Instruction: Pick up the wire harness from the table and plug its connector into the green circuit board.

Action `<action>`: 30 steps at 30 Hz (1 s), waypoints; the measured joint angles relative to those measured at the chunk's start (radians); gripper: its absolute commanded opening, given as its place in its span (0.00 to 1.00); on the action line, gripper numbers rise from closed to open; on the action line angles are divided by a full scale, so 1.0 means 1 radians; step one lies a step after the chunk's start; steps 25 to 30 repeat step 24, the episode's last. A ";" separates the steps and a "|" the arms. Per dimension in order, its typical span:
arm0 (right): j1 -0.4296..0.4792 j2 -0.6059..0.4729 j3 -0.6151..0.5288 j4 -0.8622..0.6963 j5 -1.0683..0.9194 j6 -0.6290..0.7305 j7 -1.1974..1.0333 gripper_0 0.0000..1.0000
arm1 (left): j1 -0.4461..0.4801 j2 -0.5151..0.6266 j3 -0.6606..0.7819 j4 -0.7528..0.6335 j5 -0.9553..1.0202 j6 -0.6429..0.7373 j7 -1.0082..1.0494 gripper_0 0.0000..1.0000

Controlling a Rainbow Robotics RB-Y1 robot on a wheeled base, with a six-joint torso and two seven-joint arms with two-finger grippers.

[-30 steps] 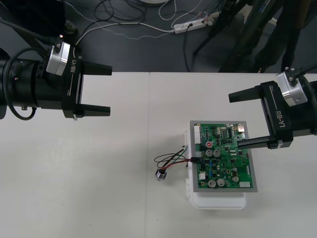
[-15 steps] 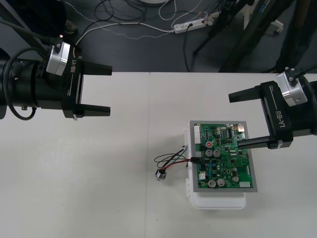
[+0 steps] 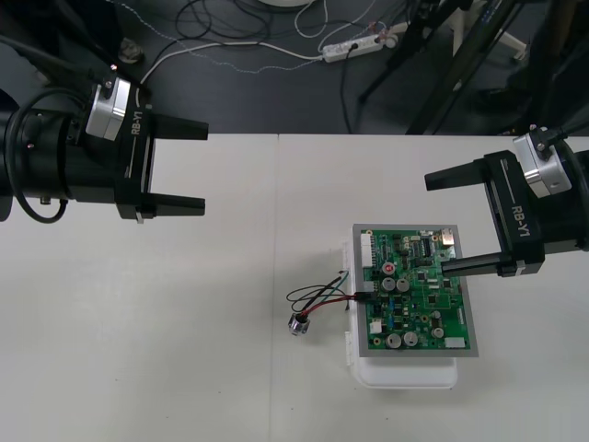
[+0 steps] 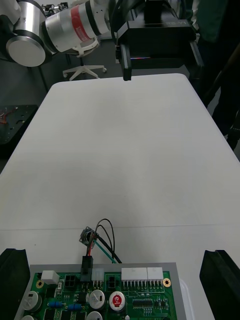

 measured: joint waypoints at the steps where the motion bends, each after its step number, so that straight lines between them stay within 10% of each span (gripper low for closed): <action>1: 0.000 0.000 0.000 0.000 0.000 0.000 0.000 1.00 | 0.000 0.000 0.000 0.000 0.000 0.000 0.000 1.00; 30: 0.000 0.000 0.000 0.000 0.000 0.000 0.000 1.00 | 0.000 0.000 0.000 0.000 0.000 0.000 0.000 1.00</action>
